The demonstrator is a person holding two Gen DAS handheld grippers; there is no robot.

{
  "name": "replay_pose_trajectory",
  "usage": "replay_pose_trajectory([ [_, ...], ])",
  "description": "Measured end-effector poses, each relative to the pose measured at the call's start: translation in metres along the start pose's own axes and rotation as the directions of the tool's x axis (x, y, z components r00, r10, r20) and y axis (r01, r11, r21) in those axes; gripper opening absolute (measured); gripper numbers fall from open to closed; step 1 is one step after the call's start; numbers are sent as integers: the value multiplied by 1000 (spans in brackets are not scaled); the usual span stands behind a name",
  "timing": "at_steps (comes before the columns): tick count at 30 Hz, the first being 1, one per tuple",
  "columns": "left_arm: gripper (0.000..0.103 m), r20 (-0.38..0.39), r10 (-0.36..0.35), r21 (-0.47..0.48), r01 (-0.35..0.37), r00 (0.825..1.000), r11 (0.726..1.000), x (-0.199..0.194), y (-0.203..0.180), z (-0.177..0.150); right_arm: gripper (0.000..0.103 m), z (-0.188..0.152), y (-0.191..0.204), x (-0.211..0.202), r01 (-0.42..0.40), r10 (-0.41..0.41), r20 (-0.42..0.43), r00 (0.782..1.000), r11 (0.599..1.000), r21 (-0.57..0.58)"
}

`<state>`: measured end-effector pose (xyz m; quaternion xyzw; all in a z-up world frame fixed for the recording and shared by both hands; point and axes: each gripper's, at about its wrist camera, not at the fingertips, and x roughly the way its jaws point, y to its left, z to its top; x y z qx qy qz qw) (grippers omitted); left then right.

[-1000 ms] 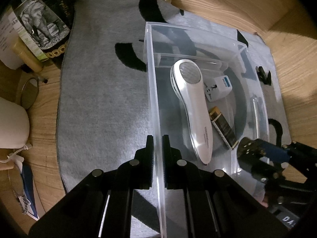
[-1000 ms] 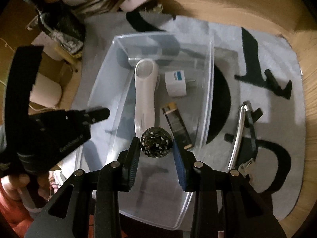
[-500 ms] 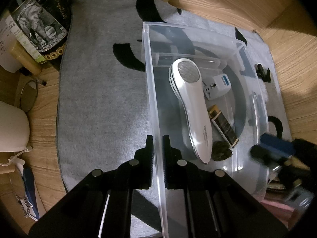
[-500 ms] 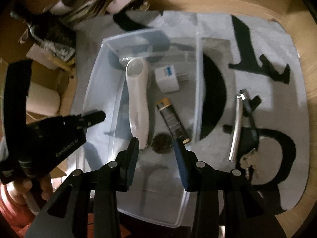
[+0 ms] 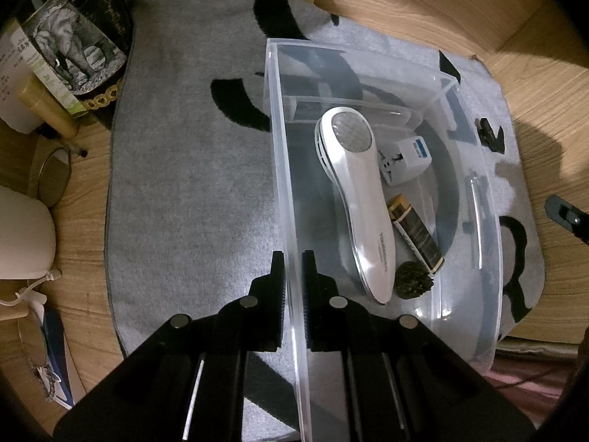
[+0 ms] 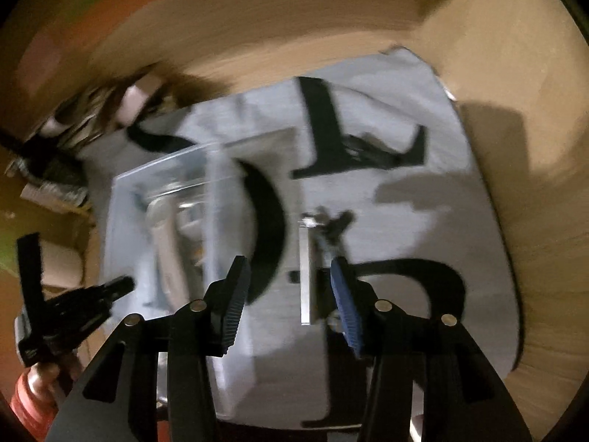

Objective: Organize rigid objects
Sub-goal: 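Move the right gripper to the silver metal tube and grasp it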

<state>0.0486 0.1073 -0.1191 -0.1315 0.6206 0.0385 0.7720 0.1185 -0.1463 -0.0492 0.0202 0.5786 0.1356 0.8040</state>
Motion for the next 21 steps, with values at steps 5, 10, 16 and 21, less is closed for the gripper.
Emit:
replay_pose_trajectory([
  [5,7,-6,4,-7,-4,1000,1000,1,1,-1,43,1,-27,12,35,-33,-24,999,997,61],
  [10,7,-10,16,-11,-16,1000,1000,1,0,-1,43,3,-39,37,24,-16,-85,996,996,88],
  [16,7,-15,25,-25,-25,1000,999,2,0,0,43,4,-23,64,16,-15,-129,991,1000,7],
  [21,7,-18,25,-46,-26,1000,999,3,1,0,43,3,-5,91,-34,21,-202,979,997,-62],
])
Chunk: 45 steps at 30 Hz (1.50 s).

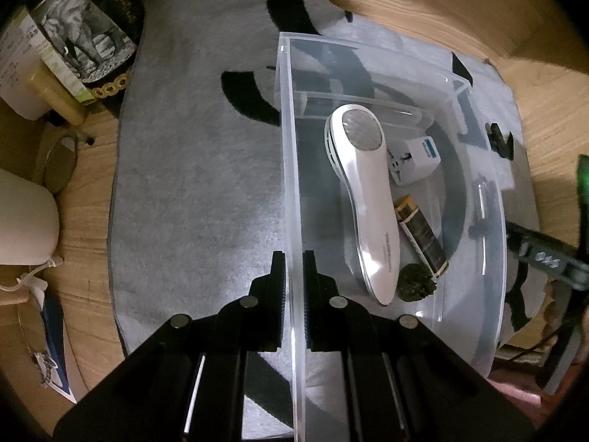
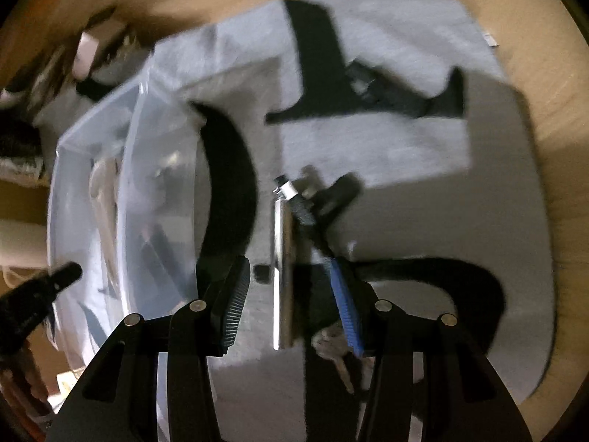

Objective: Organize rigid objects
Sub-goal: 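Move the right gripper to the silver metal tube and grasp it, then carry the silver tube into the clear box and release it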

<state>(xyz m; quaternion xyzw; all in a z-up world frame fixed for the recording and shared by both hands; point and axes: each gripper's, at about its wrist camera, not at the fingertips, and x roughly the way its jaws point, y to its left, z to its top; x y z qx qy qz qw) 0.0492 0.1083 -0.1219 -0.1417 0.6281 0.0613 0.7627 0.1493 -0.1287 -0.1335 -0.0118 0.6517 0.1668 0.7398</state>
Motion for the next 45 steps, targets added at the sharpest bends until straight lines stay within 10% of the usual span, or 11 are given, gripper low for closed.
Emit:
replay_pose_trajectory([
  [8,7,3,0,-12,0,1000,1000,-1,2,-1,15,11,2,11,56,-55,16,998,998,-34],
  [29,7,23,-36,-4,36,999,999,-6,7,-2,14,-13,-24,-86,37,-53,199,979,996,81],
  [45,7,36,-59,1,59,998,998,-11,13,-8,15,-13,43,-107,-29,47,251,967,997,-78],
])
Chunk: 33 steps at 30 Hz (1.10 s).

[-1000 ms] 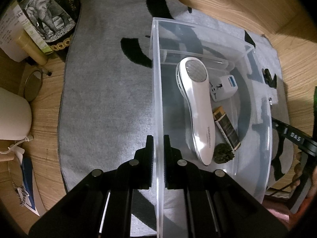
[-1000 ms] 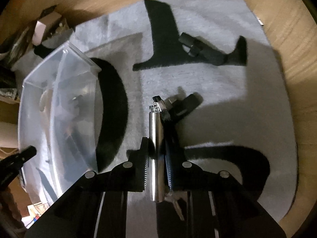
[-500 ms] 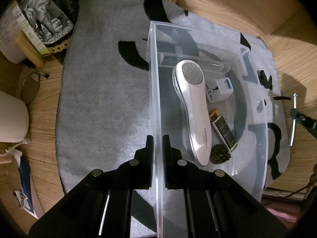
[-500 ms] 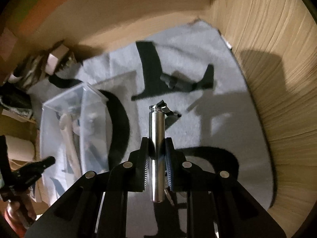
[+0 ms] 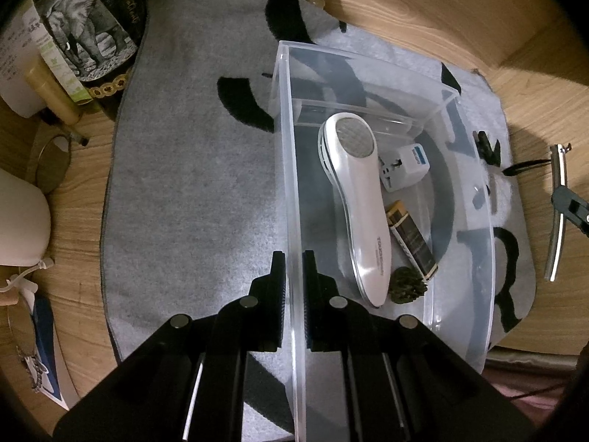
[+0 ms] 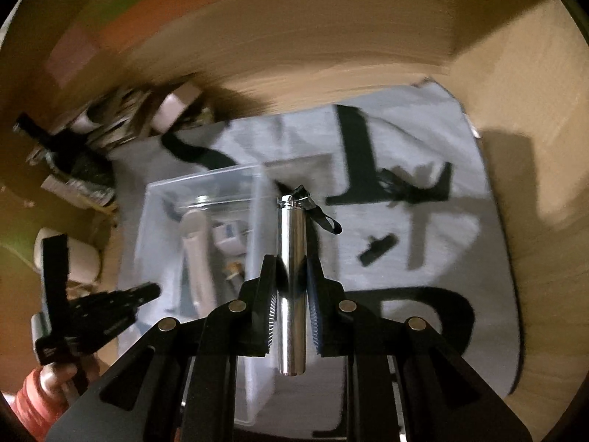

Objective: Organize rigid objects
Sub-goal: 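Carry the silver tube into the clear box and release it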

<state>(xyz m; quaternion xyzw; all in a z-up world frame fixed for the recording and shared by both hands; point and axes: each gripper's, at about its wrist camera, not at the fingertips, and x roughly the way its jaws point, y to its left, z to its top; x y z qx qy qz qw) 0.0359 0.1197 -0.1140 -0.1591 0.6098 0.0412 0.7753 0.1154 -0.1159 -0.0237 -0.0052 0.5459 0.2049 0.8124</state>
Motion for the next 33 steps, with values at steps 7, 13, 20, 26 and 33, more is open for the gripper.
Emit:
replay_pose_trajectory([
  [7,7,-3,2,7,-2,1000,1000,2,-4,2,15,-7,39,17,-79,75,-45,996,992,-94],
  [13,7,-8,3,13,-3,1000,1000,3,-6,4,15,-18,66,40,-134,117,-115,987,978,-161],
  [20,7,-10,2,14,-2,1000,1000,4,-6,4,15,-39,89,71,-186,131,-232,964,954,-235],
  [26,7,-10,2,13,-2,1000,1000,4,-5,4,15,-54,98,93,-199,114,-300,947,942,-270],
  [33,7,-10,2,15,-2,1000,1000,4,-5,3,15,-58,107,104,-195,105,-319,942,944,-267],
])
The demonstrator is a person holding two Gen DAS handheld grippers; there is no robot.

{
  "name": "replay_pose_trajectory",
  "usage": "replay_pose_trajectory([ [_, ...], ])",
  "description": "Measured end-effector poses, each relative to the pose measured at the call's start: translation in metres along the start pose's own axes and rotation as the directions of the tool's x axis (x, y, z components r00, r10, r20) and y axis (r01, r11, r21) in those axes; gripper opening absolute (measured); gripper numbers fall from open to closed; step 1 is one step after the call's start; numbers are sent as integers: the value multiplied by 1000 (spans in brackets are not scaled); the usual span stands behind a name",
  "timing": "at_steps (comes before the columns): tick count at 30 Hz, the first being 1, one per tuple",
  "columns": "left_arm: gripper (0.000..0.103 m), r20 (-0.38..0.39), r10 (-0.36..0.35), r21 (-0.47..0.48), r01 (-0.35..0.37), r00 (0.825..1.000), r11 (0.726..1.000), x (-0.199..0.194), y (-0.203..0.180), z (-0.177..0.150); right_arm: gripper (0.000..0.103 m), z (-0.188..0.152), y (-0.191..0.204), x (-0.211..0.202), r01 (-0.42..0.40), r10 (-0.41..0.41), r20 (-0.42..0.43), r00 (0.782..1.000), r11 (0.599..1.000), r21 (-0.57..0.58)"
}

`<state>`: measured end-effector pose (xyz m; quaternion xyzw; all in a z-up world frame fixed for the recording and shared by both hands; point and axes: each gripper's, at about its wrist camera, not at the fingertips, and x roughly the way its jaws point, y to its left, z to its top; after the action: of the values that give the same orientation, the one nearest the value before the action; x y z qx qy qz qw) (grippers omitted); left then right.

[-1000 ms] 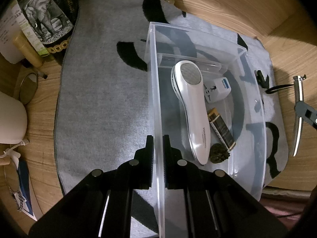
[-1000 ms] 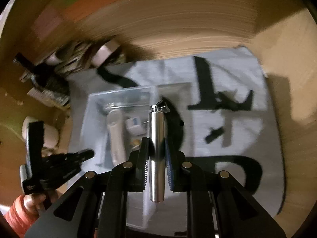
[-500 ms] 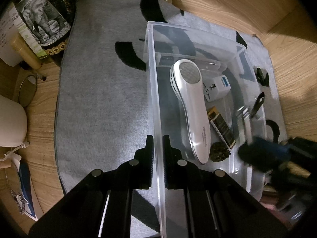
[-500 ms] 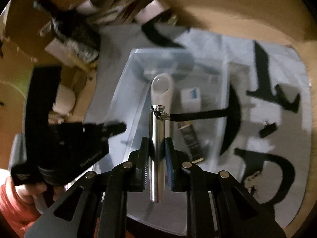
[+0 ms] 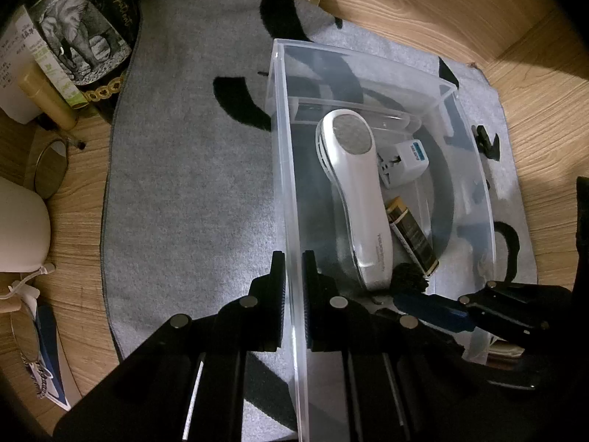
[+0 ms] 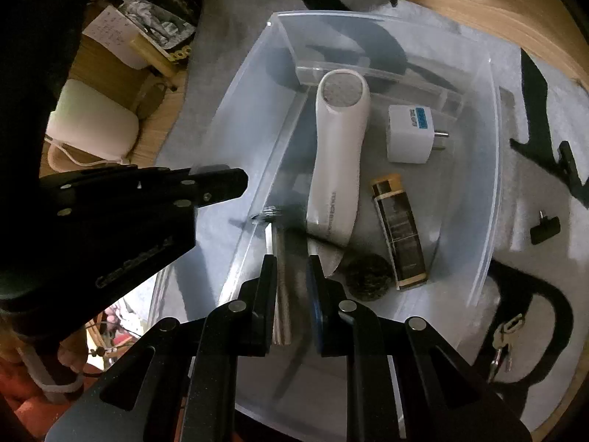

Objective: Organize rigid objects
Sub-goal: 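Carry the silver tube into the clear box and release it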

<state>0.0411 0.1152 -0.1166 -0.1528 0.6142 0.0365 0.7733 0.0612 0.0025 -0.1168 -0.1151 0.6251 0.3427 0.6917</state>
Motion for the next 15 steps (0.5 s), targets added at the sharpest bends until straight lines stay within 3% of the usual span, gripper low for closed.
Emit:
replay_pose_trajectory([
  [8,7,0,1,1,-1,1000,1000,0,1,0,17,1,-7,-19,-4,4,14,1000,1000,30],
  [15,7,-5,8,6,-8,1000,1000,2,0,1,28,-4,-28,-62,-1,-11,107,994,994,111],
])
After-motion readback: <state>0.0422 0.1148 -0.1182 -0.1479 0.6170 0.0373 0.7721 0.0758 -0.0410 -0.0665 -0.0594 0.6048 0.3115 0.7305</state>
